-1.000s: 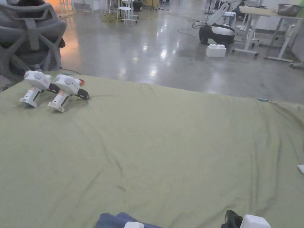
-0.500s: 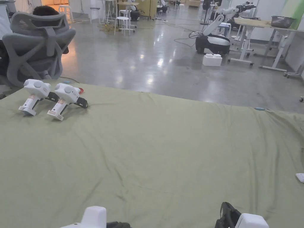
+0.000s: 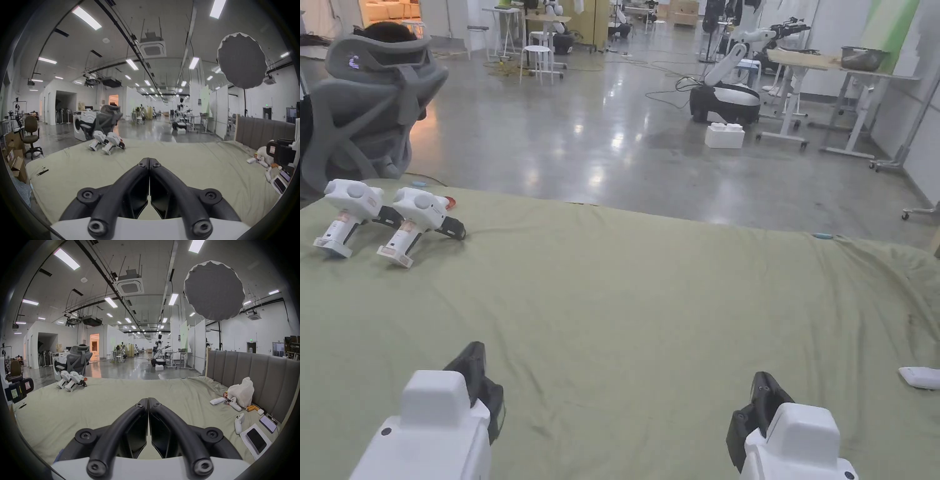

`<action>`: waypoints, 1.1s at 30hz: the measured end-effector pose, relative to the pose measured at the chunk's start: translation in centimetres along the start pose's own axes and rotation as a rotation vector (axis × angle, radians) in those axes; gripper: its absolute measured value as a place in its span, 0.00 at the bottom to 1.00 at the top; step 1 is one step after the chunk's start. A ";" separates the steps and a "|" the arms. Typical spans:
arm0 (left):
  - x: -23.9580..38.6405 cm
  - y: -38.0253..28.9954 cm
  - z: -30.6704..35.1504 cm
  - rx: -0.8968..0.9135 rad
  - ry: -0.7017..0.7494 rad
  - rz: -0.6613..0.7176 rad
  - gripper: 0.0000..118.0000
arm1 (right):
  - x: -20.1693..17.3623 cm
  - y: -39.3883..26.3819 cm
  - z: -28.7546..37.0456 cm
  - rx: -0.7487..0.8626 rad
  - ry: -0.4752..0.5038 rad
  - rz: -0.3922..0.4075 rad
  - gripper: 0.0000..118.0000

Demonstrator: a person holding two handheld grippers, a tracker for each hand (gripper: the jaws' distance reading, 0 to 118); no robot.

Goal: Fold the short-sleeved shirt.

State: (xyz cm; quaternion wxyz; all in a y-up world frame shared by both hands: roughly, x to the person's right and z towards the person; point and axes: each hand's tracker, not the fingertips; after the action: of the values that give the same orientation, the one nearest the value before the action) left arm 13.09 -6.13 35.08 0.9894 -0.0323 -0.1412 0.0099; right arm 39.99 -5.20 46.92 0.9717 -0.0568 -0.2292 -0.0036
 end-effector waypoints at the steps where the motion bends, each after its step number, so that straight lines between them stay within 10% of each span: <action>1: -0.1 0.1 -0.2 0.014 -0.001 -0.004 0.00 | 0.0 0.2 0.1 0.009 -0.007 -0.003 0.00; 7: -0.6 0.3 0.3 0.009 -0.044 -0.036 0.00 | -0.1 -0.3 1.1 -0.015 0.007 0.003 0.00; 18: -6.9 -2.9 2.7 -0.137 0.034 -0.014 0.00 | -8.7 -11.5 4.0 -0.403 0.317 0.056 0.00; 28: -11.0 -6.2 3.9 -0.410 -0.065 0.160 0.03 | -9.2 -17.5 2.6 -0.570 0.306 0.096 0.00; 33: -12.0 -8.7 0.5 -0.659 -0.320 0.264 0.50 | -9.1 -17.2 2.4 -0.590 0.308 0.082 0.00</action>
State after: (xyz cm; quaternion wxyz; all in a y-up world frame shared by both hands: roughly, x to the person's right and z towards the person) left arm 1.54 -15.09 32.82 0.8817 -0.3643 -0.2841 0.0959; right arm 30.19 -22.19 46.86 0.9360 -0.3435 -0.0664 -0.0391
